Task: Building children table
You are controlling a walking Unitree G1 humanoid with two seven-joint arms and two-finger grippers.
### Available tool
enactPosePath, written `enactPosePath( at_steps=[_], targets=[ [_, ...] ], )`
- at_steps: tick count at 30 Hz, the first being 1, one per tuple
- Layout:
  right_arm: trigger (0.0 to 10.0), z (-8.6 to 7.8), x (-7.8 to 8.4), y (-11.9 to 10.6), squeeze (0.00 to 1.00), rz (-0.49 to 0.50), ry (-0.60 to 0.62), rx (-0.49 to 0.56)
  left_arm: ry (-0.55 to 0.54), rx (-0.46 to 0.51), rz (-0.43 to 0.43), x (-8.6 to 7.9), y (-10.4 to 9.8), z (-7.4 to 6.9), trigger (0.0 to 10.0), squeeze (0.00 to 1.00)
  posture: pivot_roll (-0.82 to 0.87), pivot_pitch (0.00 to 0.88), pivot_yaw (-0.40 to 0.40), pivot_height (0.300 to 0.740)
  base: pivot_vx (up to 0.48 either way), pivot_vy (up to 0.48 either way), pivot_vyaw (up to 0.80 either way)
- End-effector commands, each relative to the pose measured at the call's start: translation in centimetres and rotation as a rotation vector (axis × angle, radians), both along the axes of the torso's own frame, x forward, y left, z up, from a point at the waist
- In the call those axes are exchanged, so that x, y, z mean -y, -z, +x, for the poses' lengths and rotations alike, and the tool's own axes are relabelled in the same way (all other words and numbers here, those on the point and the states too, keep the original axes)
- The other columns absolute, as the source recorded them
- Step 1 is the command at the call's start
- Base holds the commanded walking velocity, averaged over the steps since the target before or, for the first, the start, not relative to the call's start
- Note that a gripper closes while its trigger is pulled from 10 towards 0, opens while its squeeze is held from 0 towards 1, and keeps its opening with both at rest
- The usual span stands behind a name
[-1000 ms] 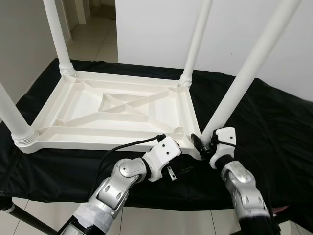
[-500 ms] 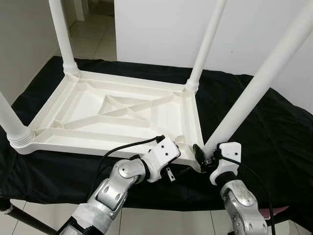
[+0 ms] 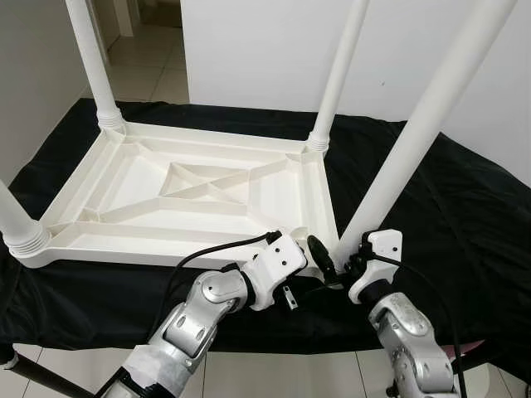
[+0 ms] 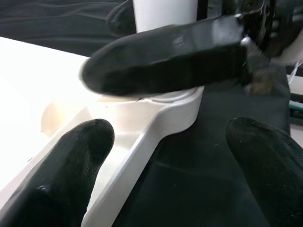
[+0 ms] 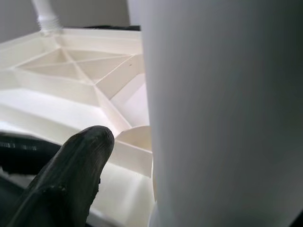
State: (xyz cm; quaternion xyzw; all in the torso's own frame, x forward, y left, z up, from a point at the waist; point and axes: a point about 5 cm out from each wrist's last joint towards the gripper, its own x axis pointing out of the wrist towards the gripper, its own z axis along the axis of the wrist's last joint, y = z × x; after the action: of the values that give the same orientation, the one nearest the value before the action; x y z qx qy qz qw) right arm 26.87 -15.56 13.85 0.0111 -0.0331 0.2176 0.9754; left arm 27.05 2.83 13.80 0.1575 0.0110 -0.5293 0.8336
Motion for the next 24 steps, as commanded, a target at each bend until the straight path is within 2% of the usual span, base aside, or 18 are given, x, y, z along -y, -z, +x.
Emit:
enactPosePath(
  at_steps=[1,8,11,15,18,24],
  targets=[
    [10.0,0.2,-0.3,0.2,0.00,-0.001,-0.052,-0.005,0.035,-0.019,0.009,0.2,0.2,-0.5,10.0,0.00,0.05,0.057,-0.055,0.740,0.000,0.000,0.00],
    [10.0,1.0,0.8,-0.1,0.00,-0.058,-0.179,-0.003,0.074,-0.055,-0.001,-0.4,-0.1,-0.9,10.0,0.00,0.05,0.054,-0.055,0.740,0.000,0.000,0.00],
    [10.0,2.2,1.3,0.0,0.00,-0.103,-0.249,-0.010,0.089,-0.068,-0.010,-0.9,-0.6,-0.8,10.0,0.00,0.06,0.049,-0.057,0.740,0.000,0.000,0.00],
    [10.0,2.9,1.4,0.0,0.00,-0.114,-0.267,-0.008,0.089,-0.065,-0.014,-0.8,-0.7,-0.7,10.0,0.00,0.06,0.047,-0.057,0.740,0.000,0.000,0.00],
    [10.0,4.3,1.4,0.1,0.00,-0.122,-0.251,-0.007,0.086,-0.066,-0.016,-0.7,-0.8,-0.7,10.0,0.00,0.06,0.048,-0.059,0.740,0.000,0.000,0.00],
    [10.0,5.3,1.3,0.0,0.00,-0.116,-0.256,0.000,0.080,-0.062,-0.017,-0.6,-0.8,-0.7,10.0,0.00,0.07,0.043,-0.067,0.740,0.000,0.000,0.00]
  ],
)
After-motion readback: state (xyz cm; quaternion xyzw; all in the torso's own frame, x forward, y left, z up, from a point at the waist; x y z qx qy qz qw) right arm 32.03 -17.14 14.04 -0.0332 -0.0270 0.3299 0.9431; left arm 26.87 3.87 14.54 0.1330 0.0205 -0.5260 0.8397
